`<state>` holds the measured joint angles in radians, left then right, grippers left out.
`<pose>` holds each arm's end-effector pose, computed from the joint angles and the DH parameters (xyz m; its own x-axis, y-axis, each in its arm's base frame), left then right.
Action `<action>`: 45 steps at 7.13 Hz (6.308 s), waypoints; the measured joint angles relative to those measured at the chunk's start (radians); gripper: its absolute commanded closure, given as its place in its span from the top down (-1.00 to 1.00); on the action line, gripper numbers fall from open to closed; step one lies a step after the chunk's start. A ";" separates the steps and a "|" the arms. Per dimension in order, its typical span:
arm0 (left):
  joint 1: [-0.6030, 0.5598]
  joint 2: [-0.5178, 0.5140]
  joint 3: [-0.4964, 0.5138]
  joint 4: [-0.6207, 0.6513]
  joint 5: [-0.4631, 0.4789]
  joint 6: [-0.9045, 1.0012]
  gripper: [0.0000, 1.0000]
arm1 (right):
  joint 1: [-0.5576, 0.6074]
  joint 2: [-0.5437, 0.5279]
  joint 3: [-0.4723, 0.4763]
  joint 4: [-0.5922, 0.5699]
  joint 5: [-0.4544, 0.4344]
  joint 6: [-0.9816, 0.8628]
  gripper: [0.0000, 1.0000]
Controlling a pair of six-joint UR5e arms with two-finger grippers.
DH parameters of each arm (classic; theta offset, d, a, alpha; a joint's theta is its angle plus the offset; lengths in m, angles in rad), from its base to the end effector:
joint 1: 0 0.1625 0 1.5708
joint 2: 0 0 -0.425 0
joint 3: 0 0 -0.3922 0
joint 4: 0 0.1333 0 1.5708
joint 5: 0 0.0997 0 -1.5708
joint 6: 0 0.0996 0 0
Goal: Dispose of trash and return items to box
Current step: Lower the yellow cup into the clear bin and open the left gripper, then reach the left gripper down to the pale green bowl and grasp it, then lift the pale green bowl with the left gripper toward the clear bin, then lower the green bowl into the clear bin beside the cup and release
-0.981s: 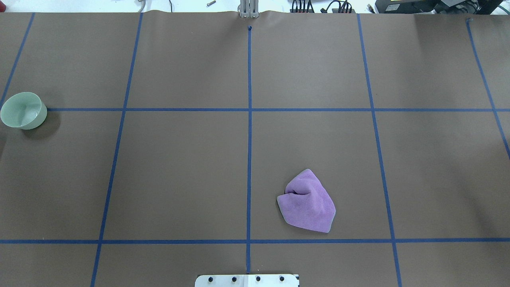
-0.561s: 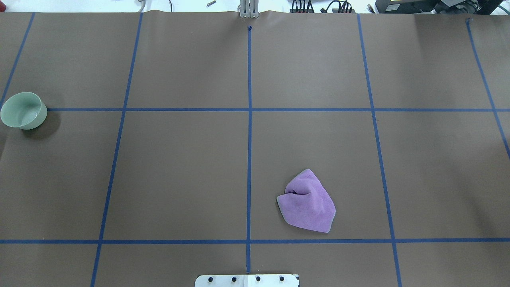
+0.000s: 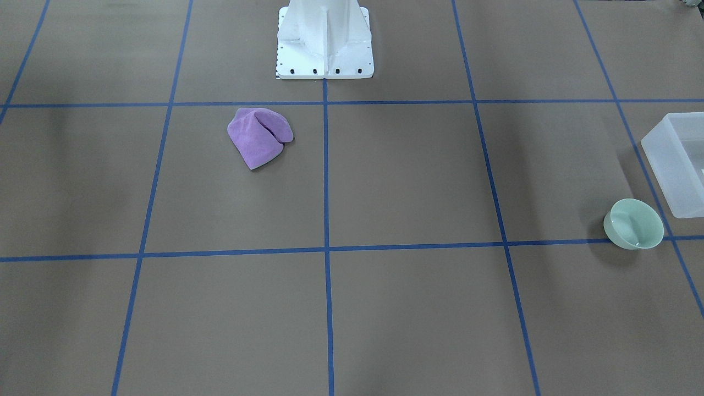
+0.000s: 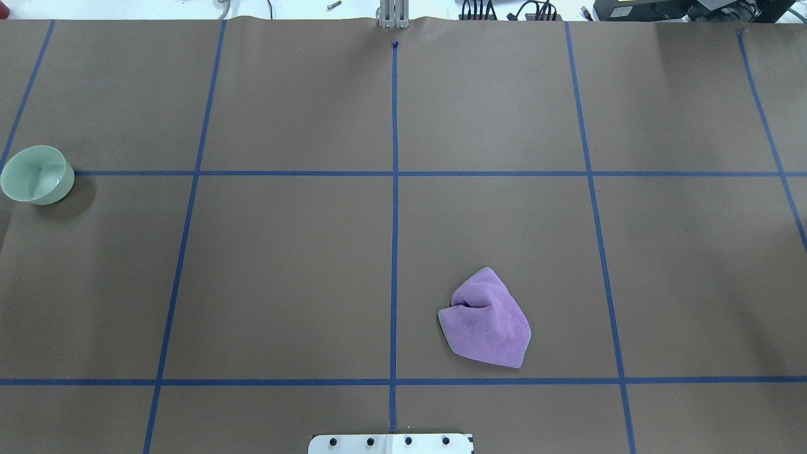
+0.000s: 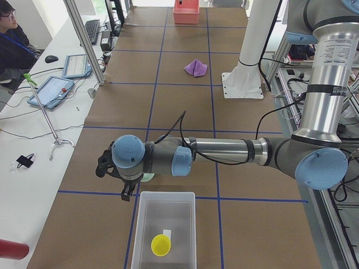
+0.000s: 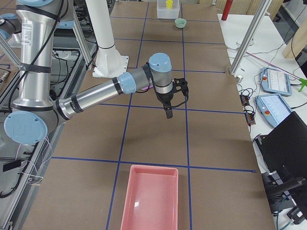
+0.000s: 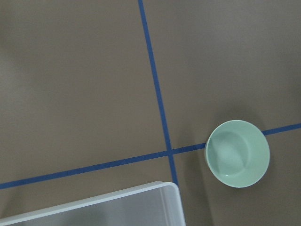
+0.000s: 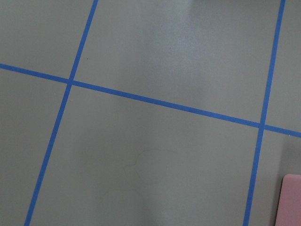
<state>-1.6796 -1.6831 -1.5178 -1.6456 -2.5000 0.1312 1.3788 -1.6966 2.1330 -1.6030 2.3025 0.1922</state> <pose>-0.1125 -0.5369 0.6073 0.6154 0.1700 -0.7696 0.0273 0.9713 0.2364 -0.0152 -0.4279 0.4473 0.7012 -0.2202 0.6781 0.0423 0.9623 0.2687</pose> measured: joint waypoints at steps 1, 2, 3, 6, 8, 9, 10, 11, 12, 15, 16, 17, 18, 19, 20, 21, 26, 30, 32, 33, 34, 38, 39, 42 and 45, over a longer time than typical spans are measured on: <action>0.065 0.000 -0.005 -0.040 0.004 -0.073 0.98 | -0.002 0.000 0.000 0.000 0.000 0.002 1.00; 0.130 -0.003 0.023 -0.126 0.017 -0.147 0.98 | -0.002 -0.001 -0.001 0.000 0.001 0.002 1.00; 0.184 -0.009 0.084 -0.248 0.044 -0.222 0.98 | -0.003 -0.001 0.000 0.000 0.001 0.003 1.00; 0.359 -0.055 0.314 -0.645 0.176 -0.480 0.98 | -0.003 -0.001 0.000 0.000 0.000 0.002 1.00; 0.439 -0.124 0.487 -0.806 0.262 -0.531 0.67 | -0.003 -0.002 0.000 0.000 0.000 0.001 1.00; 0.463 -0.147 0.536 -0.857 0.278 -0.537 -0.20 | -0.003 -0.001 0.001 0.000 0.000 0.002 1.00; 0.472 -0.155 0.548 -0.879 0.266 -0.539 -0.97 | -0.003 -0.002 0.001 0.000 0.000 0.001 1.00; 0.475 -0.154 0.544 -0.887 0.233 -0.539 -1.00 | -0.004 -0.002 0.001 0.000 0.000 0.001 1.00; 0.473 -0.150 0.532 -0.890 0.200 -0.537 -1.00 | -0.004 -0.002 0.001 0.001 0.000 0.001 1.00; 0.418 -0.146 0.503 -0.887 0.110 -0.529 -1.00 | -0.003 -0.001 0.001 0.001 0.000 0.001 1.00; 0.386 -0.146 0.498 -0.885 0.086 -0.527 -1.00 | -0.003 -0.001 0.001 0.001 0.000 0.001 1.00; 0.356 -0.146 0.491 -0.883 0.058 -0.526 -1.00 | -0.003 -0.001 0.001 0.000 0.000 0.001 1.00; 0.311 -0.139 0.480 -0.883 0.012 -0.524 -1.00 | -0.003 -0.001 0.001 0.000 0.000 0.001 1.00; 0.258 -0.119 0.467 -0.883 -0.031 -0.515 -1.00 | -0.003 -0.001 0.001 0.000 0.000 0.001 1.00; 0.209 -0.097 0.459 -0.880 -0.069 -0.486 -1.00 | -0.003 -0.002 0.001 0.000 0.000 0.001 1.00; 0.162 -0.077 0.457 -0.873 -0.099 -0.447 -1.00 | -0.003 -0.001 0.000 0.000 0.000 0.001 1.00; 0.019 0.064 0.461 -0.789 -0.075 -0.130 -1.00 | -0.005 -0.001 -0.001 0.000 0.000 0.001 1.00; 0.012 0.149 0.460 -0.788 0.089 -0.084 -1.00 | -0.011 0.000 -0.001 0.001 -0.001 0.000 1.00; 0.018 0.155 0.457 -0.789 0.091 -0.095 -1.00 | -0.012 0.000 -0.002 0.001 -0.001 0.000 1.00; 0.023 0.154 0.457 -0.789 0.087 -0.106 -1.00 | -0.012 -0.001 -0.002 0.001 -0.002 0.000 1.00; 0.031 0.152 0.456 -0.789 0.085 -0.118 -1.00 | -0.012 -0.001 -0.002 0.000 -0.002 0.000 1.00; 0.038 0.145 0.449 -0.788 0.080 -0.131 -1.00 | -0.011 -0.002 -0.001 0.001 -0.002 0.000 1.00; 0.038 0.144 0.445 -0.788 0.080 -0.133 -1.00 | -0.011 -0.003 -0.001 0.000 -0.004 0.000 1.00; 0.085 0.125 0.426 -0.800 0.081 -0.212 -1.00 | -0.010 -0.004 -0.015 0.000 -0.014 0.002 1.00; 0.142 0.113 0.431 -0.813 0.090 -0.264 -0.56 | -0.010 -0.002 -0.017 0.000 -0.018 0.002 1.00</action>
<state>-1.5380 -1.5701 -1.0872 -2.4585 -2.4105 -0.1326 1.3683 -1.6989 2.1163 -1.6027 2.2840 0.1937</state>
